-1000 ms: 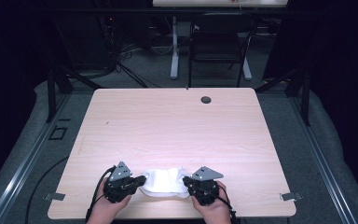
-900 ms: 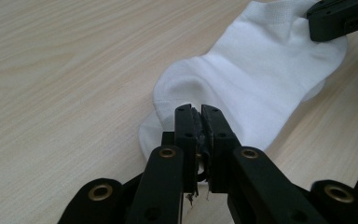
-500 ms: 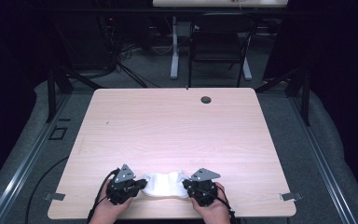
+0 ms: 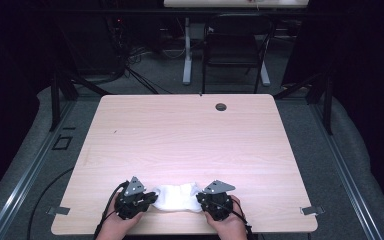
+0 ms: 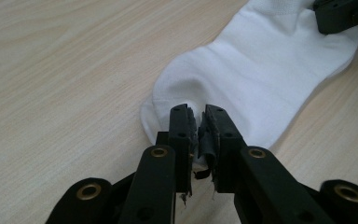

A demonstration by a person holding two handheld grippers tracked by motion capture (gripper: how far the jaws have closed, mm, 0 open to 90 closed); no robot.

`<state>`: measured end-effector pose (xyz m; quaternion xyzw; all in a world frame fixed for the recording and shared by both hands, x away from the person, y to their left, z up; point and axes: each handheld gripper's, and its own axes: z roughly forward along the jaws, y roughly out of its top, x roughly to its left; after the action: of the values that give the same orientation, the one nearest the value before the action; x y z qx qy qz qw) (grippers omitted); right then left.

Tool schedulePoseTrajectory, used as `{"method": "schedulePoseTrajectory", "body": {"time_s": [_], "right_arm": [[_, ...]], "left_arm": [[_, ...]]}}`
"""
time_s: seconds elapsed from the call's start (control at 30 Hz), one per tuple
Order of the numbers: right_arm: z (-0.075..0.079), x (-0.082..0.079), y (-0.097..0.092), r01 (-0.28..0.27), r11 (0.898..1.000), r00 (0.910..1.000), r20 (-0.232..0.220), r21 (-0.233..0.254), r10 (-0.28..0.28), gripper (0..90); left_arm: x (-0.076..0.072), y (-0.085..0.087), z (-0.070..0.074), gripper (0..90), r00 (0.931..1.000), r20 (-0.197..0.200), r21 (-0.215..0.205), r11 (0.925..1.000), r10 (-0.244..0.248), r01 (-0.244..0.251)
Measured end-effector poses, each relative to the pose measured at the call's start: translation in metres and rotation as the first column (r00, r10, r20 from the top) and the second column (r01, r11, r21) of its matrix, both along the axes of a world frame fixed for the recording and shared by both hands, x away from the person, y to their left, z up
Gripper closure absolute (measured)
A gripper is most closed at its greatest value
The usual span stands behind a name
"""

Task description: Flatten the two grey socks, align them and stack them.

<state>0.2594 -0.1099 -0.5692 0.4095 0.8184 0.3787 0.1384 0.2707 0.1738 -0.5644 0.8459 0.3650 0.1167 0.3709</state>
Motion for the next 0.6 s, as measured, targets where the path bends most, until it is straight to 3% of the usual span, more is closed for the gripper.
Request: {"method": "schedulePoseTrajectory", "body": {"time_s": [0.3, 0.53, 0.6], "right_arm": [[-0.003, -0.002, -0.002, -0.005, 1.000, 0.9994, -0.034, -0.013, 0.005, 78.8], [0.014, -0.003, -0.010, 0.020, 0.998, 0.9989, 0.040, 0.059, -0.023, 75.8], [0.017, -0.001, -0.010, 0.003, 0.997, 0.9982, 0.060, 0.077, -0.007, 74.0]], "left_arm": [[0.001, 0.005, -0.001, 73.1, 0.9998, -0.019, -0.009, 0.9999, 0.005, -0.005], [-0.001, 0.006, 0.014, 66.8, 0.9987, 0.050, -0.083, 0.9965, 0.001, 0.004], [0.000, 0.004, 0.015, 65.2, 0.9974, 0.070, -0.065, 0.9977, -0.014, 0.019]]}}
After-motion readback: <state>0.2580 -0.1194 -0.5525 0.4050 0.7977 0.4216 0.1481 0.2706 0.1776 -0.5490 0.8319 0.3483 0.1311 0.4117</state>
